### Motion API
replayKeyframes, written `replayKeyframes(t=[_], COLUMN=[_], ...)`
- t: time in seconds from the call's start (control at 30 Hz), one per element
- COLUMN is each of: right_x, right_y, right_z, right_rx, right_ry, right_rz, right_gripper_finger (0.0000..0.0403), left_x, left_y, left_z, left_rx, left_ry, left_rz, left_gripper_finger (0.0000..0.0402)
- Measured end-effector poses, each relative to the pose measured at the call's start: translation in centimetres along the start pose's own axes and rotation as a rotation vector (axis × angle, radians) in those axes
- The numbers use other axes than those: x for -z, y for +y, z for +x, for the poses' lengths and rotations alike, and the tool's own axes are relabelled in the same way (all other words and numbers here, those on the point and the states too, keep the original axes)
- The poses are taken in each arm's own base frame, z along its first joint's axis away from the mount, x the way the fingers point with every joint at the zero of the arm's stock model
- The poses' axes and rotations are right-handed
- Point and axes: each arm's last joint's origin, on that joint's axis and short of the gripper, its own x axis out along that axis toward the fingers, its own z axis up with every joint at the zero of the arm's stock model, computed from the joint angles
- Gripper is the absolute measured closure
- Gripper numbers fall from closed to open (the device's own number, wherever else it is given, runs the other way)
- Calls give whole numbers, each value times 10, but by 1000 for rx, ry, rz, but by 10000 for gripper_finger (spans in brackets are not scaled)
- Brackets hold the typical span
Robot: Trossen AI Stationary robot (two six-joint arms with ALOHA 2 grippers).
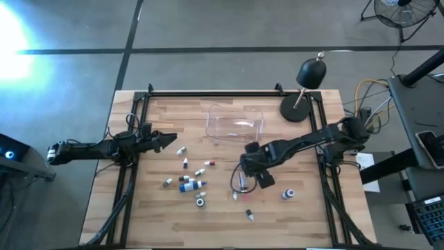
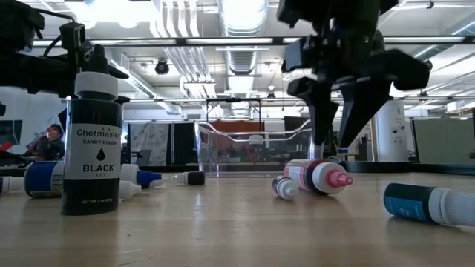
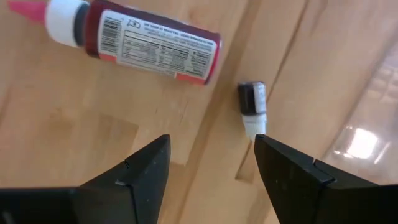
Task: Pick & Place food coloring
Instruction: Put the small red food coloring bottle into the transparent bin
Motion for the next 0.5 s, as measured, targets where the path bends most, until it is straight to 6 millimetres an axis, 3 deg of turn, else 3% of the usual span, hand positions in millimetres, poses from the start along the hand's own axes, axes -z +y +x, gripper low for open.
replayKeyframes(t=[0.17, 0.33, 0.5], right_x=[-4, 0, 6], right_y=[-3, -10, -11], right_z=[13, 18, 24], right_rx=[4, 105, 100], right_ry=[0, 13, 20], right_rz=[9, 19, 2], right_gripper_finger=[186, 197, 204], left_x=[0, 0, 0], left_y=[0, 0, 0], left_z=[0, 0, 0], left_rx=[0, 0, 0], left_ry=[0, 0, 0], left_rz=[0, 0, 0], left_gripper_finger=[216, 216, 216])
